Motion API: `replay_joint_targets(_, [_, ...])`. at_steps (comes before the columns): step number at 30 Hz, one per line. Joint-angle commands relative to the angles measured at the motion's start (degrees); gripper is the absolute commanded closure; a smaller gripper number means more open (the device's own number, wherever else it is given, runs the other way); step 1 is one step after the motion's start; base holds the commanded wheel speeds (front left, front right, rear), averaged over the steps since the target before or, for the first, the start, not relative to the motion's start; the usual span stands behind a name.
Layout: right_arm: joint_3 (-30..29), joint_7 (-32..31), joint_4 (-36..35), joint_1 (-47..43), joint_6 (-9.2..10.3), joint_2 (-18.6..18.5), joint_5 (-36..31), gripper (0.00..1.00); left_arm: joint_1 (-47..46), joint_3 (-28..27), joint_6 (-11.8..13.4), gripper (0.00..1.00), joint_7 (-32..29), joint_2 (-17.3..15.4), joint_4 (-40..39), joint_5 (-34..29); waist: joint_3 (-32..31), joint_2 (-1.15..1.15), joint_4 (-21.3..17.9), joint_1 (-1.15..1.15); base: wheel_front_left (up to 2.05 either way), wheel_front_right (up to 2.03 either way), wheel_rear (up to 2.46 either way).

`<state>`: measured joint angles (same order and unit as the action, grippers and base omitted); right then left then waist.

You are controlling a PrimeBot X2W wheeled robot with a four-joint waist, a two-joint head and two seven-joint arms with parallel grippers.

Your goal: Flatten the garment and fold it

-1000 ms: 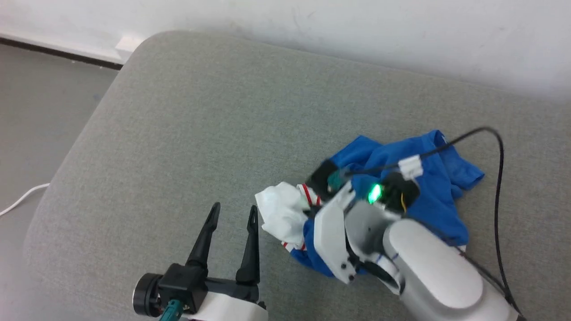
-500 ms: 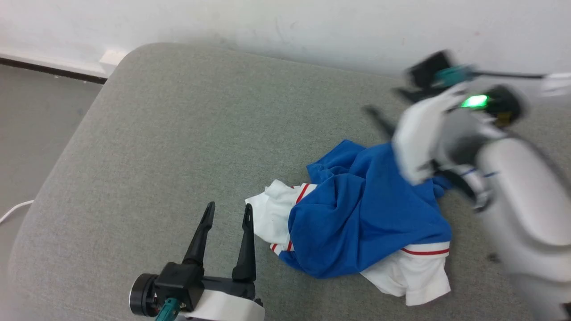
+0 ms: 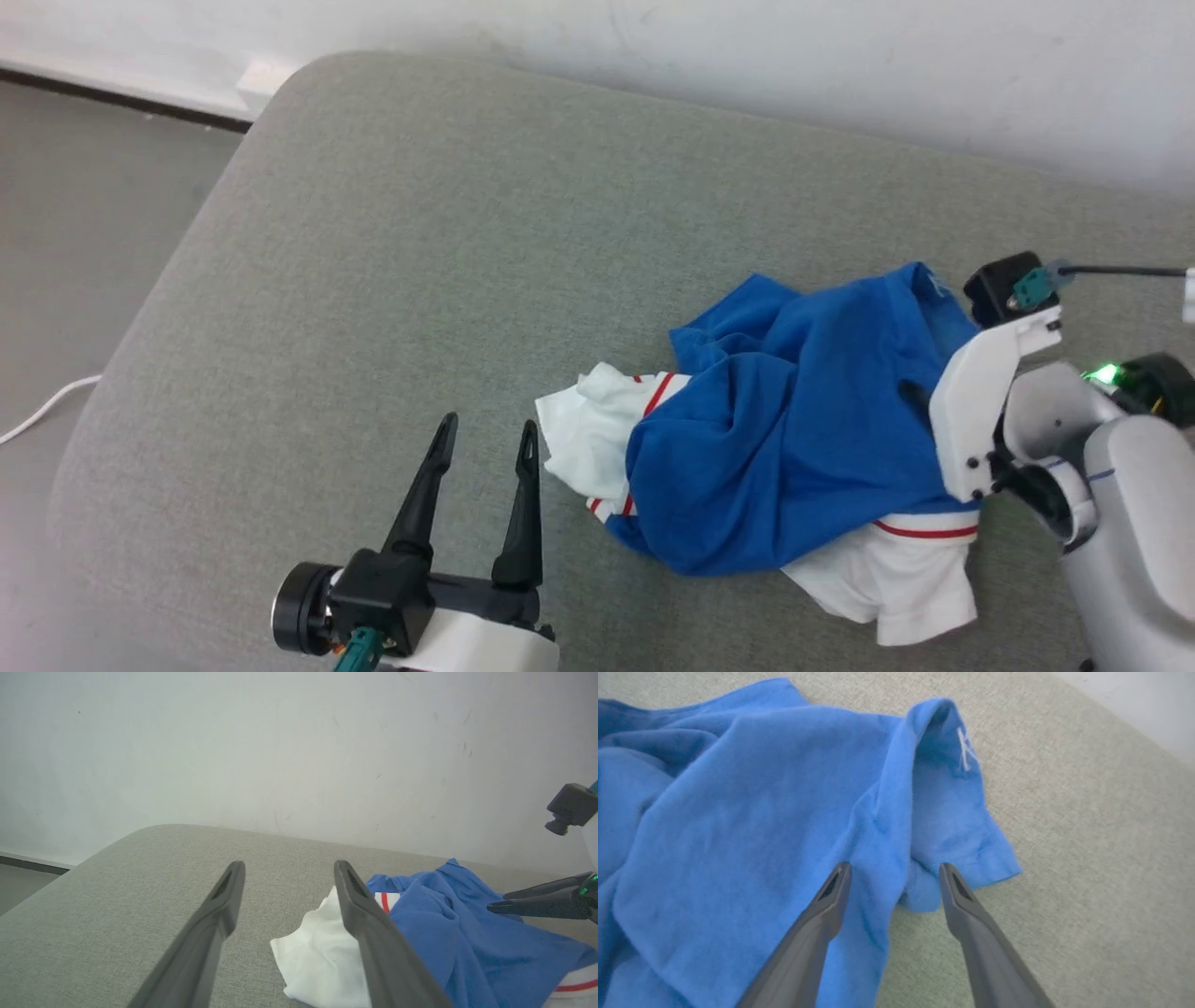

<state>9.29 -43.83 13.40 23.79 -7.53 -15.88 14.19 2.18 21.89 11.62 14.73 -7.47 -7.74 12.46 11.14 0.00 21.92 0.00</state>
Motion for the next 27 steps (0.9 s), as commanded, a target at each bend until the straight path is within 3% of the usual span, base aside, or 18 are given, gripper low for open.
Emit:
replay_joint_targets(1, [-0.64, -0.11, -0.11, -1.00, 0.04, 1.19, -0.61, 0.00, -0.73, -0.01, -0.35, 0.00, 0.27, -0.06, -0.05, -0.84, 1.09, 0.00, 0.93, 0.00, 0.00, 0.00, 0.00])
replay_joint_targets(2, [-1.14, -0.18, 0.01, -1.30, 0.04, 1.72, -1.09, 0.16, -0.83, -0.04, -0.37, 0.00, 0.27, -0.06, -0.05, -0.85, 1.36, 0.00, 1.03, 0.00, 0.00, 0.00, 0.00])
replay_joint_targets(3, [-1.61, -0.03, 0.11, -1.46, 0.04, 2.22, -1.64, 0.58, -0.93, -0.06, -0.37, 0.00, 0.27, -0.05, -0.01, -0.88, 1.61, 0.00, 1.09, 0.00, 0.00, 0.00, 0.00])
replay_joint_targets(4, [-2.09, 0.27, 0.25, -1.55, 0.04, 2.65, -2.18, 0.87, -1.03, -0.07, -0.38, 0.00, 0.27, -0.04, 0.02, -0.91, 1.79, 0.00, 1.11, 0.00, 0.00, 0.00, 0.00])
replay_joint_targets(5, [-2.51, 0.51, 0.42, -1.53, 0.04, 2.92, -2.84, 1.00, -1.14, -0.09, -0.38, 0.00, 0.27, -0.03, 0.06, -0.94, 1.97, 0.00, 1.08, 0.00, 0.00, 0.00, 0.00])
replay_joint_targets(12, [-4.30, 4.89, -1.10, 0.78, 0.04, 3.90, -4.32, 1.00, -1.29, -0.73, 0.01, 0.00, 0.27, -0.11, 0.56, -0.96, 1.16, 0.00, -0.92, 0.00, 0.00, 0.00, 0.00])
replay_joint_targets(18, [-8.90, 7.53, -10.50, 1.57, 0.04, 3.07, -0.92, 1.00, -0.22, -1.97, 0.59, 0.00, 0.17, -1.17, 0.90, -0.56, -2.52, 0.00, -4.74, 0.00, 0.00, 0.00, 0.00])
replay_joint_targets(23, [-19.06, 6.03, -21.98, -8.00, 0.04, 2.30, 0.83, 1.00, 0.84, -2.40, 0.85, 0.00, -0.42, -2.05, 0.15, -0.25, -4.15, 0.00, -6.80, 0.00, 0.00, 0.00, 0.00])
replay_joint_targets(27, [-28.09, 4.44, -28.68, -21.41, 0.04, 6.47, 1.70, 1.00, 1.45, -2.28, 0.91, 0.00, -0.88, -2.43, -0.42, -0.06, -4.07, 0.00, -7.38, 0.00, 0.00, 0.00, 0.00])
